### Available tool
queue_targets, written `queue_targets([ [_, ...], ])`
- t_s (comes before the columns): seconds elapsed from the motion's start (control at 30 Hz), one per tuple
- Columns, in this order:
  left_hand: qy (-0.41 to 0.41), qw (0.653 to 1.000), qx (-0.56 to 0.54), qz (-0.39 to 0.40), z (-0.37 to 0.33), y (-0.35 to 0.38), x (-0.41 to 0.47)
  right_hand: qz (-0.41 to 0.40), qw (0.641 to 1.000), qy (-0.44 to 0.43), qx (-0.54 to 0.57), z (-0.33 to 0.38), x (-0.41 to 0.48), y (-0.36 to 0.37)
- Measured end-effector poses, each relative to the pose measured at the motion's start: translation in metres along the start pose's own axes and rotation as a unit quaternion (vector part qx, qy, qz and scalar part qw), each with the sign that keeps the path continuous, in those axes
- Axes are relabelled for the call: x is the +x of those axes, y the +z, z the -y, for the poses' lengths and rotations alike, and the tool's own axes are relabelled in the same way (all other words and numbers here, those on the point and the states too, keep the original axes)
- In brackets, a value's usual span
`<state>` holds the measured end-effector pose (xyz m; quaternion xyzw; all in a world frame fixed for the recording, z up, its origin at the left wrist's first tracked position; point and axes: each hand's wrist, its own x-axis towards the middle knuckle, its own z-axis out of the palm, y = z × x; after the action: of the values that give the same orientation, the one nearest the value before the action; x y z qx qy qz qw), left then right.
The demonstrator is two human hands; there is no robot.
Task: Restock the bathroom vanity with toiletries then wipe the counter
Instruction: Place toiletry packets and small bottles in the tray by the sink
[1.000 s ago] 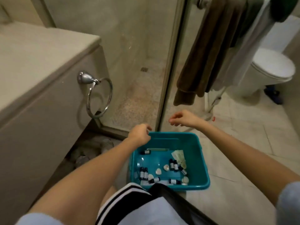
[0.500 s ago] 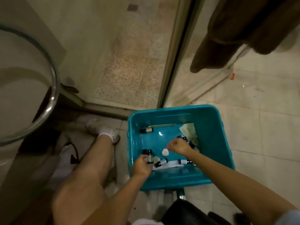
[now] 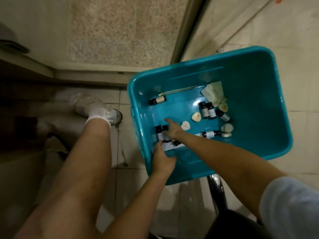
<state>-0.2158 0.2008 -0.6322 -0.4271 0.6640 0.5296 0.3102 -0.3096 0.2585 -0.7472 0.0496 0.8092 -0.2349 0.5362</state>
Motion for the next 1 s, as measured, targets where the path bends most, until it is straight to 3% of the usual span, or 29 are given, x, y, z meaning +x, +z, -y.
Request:
queue_targets([
  [0.1, 0.012, 1.000, 0.003, 0.008, -0.001, -0.001, 0.006, 0.015, 0.997, -0.005, -0.071, 0.001, 0.009, 0.013],
  [0.27, 0.003, 1.000, 0.007, 0.030, 0.000, -0.004, 0.007, -0.049, 0.992, 0.006, -0.117, -0.004, 0.017, 0.030],
  [0.4, -0.013, 1.000, -0.005, 0.025, -0.002, -0.003, 0.011, -0.054, 0.990, 0.004, -0.127, 0.000, 0.016, 0.029],
  [0.47, -0.022, 0.999, -0.012, 0.027, -0.003, -0.002, 0.011, -0.035, 0.995, 0.017, -0.087, -0.003, 0.014, 0.026],
  [0.57, -0.026, 0.999, -0.029, 0.019, -0.004, 0.001, 0.011, -0.011, 0.997, 0.025, 0.068, -0.011, 0.005, 0.018],
  [0.7, -0.013, 0.999, -0.040, 0.007, -0.010, -0.002, 0.005, 0.081, 0.955, 0.021, 0.286, -0.011, -0.022, -0.005],
  [0.77, -0.005, 0.999, -0.042, 0.006, -0.014, -0.004, 0.002, 0.134, 0.945, -0.003, 0.298, -0.006, -0.031, -0.019],
  [1.0, -0.004, 0.995, -0.088, -0.035, -0.019, -0.002, 0.006, 0.236, 0.949, -0.108, 0.178, 0.010, -0.059, -0.063],
])
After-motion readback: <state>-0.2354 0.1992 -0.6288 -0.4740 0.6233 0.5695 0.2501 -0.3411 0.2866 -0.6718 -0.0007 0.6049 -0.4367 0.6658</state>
